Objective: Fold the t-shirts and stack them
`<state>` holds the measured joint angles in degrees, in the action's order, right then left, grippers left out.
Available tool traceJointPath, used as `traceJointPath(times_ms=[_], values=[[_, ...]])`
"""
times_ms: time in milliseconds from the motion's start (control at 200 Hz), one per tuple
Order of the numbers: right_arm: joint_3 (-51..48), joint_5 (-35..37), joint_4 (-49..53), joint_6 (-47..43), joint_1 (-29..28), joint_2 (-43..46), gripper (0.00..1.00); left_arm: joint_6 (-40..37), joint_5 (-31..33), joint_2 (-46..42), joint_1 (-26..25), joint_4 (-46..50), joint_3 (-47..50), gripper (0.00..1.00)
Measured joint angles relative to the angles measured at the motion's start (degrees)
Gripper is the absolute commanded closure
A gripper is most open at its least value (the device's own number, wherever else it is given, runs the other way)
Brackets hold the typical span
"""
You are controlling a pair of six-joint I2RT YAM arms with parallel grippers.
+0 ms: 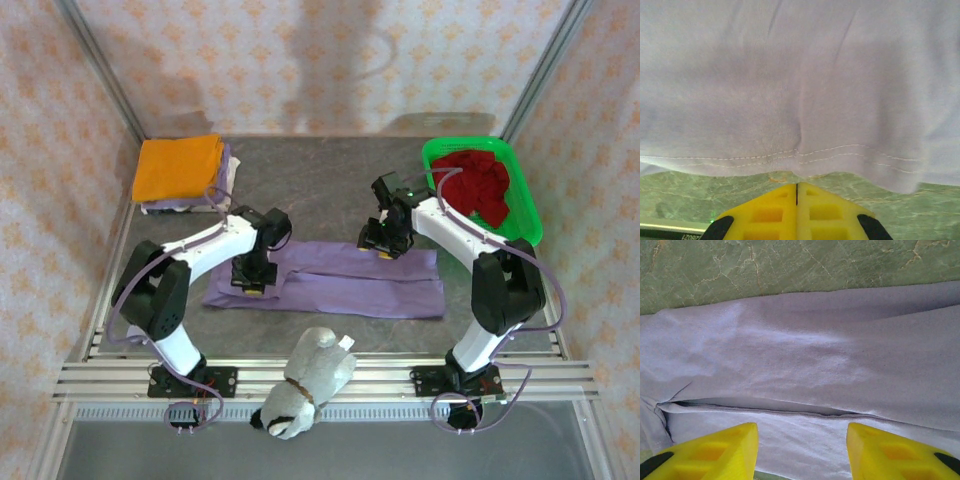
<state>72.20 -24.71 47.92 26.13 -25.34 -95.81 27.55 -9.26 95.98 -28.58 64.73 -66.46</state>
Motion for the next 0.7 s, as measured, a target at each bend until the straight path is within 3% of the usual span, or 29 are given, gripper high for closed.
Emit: traceJointPath(times_ms=[150, 370, 701], values=[[0.00, -0.20, 0.00, 0.00, 0.00, 0.00, 0.50, -1.09, 2.32, -0.61, 2.84, 0.87, -5.03, 0.94], [0.00, -0.24, -0.02, 0.00, 0.00, -0.02, 0.50, -4.15, 3.32, -0.26, 9.62, 0.50, -4.24, 0.96], [0.00, -0.42, 0.00, -0.02, 0.00, -0.13, 0.50, -5.03, 3.34, 2.58, 10.21, -2.19, 4.48, 1.00]])
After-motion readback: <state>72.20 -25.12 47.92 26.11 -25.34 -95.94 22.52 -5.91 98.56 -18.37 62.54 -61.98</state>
